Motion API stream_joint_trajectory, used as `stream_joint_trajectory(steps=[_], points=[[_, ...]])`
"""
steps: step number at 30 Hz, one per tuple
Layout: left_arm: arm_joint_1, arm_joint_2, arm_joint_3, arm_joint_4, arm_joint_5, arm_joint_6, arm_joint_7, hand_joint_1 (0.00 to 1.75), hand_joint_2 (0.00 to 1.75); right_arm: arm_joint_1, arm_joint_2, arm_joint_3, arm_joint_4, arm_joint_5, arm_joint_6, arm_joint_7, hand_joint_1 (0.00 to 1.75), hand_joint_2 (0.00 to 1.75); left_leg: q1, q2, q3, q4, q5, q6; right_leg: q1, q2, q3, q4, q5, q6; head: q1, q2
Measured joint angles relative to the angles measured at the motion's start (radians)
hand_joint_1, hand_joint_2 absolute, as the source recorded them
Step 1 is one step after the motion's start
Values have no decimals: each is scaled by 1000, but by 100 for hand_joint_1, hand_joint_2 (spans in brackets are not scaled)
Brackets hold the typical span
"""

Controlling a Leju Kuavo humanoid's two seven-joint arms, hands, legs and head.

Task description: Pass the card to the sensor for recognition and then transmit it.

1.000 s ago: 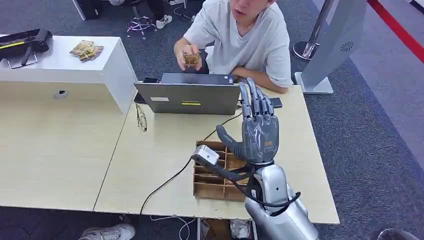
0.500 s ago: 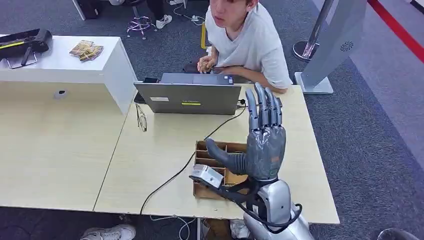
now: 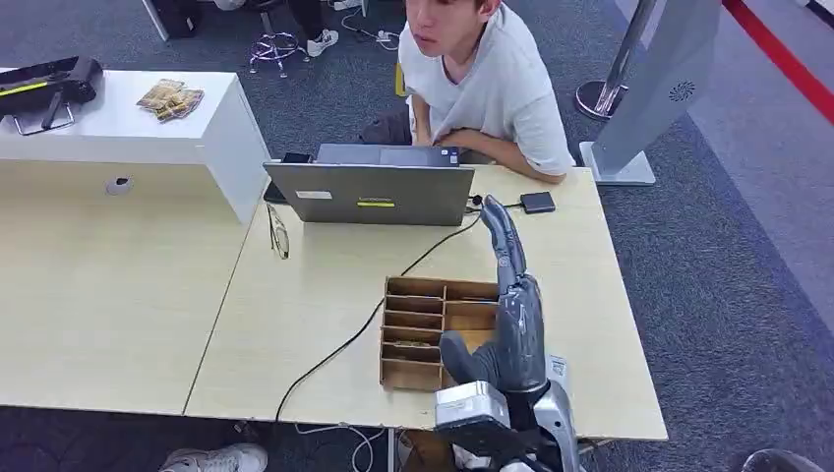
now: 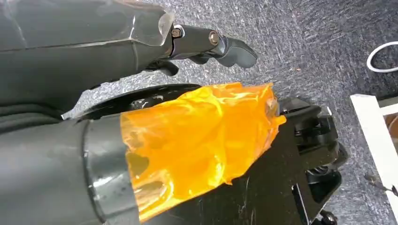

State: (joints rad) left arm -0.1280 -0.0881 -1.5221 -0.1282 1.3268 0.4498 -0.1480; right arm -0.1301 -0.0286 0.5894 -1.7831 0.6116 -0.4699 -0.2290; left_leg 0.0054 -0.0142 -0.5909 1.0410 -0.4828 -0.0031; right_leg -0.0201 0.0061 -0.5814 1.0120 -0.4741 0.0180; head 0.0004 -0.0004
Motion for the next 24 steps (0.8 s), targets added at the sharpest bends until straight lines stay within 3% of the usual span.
stream_joint_trajectory(steps=[12,21,24], points=[[1,2,0,0,18,6,-10,0,0,65,-32,13,-56,-570,340,-217,0,0,0,0,0,0,0,0,0,0,0,0,0,0,0,0],[0,2,0,0,27,5,-10,0,0,100,-33,36,-78,-845,593,-264,0,0,0,0,0,0,0,0,0,0,0,0,0,0,0,0],[0,2,0,0,32,5,-11,0,0,107,-33,40,-77,-876,630,-265,0,0,0,0,0,0,0,0,0,0,0,0,0,0,0,0]])
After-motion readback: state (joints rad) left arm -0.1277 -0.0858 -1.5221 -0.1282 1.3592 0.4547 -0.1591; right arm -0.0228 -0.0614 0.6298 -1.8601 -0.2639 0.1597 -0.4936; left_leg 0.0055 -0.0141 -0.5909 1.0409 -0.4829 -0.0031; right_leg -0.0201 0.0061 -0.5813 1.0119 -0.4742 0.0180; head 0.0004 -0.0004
